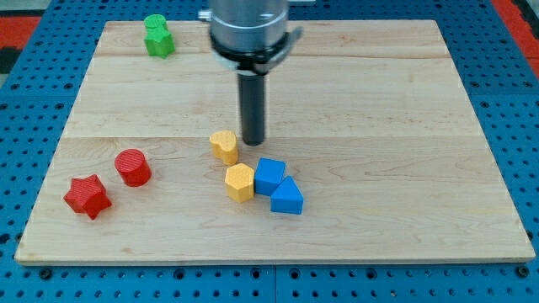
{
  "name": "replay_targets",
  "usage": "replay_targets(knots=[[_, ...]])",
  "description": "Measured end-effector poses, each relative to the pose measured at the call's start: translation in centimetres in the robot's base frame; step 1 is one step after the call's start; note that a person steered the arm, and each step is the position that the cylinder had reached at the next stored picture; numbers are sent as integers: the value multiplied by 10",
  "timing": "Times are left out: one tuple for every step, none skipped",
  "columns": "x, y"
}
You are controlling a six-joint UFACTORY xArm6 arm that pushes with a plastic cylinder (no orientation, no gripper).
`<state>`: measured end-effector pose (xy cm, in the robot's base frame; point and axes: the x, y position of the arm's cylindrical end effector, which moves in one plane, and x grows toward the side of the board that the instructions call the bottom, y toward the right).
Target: Keep the yellow heart diagonal to the red circle
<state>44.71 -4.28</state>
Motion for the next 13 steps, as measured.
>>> replay_targets(knots=[[5,-18],[19,-36],[38,-14],[41,-27],[41,-28],[48,-30],[79,-13],[83,-25],[74,-42],[50,-57],[28,-62],[28,-40],[25,-4]])
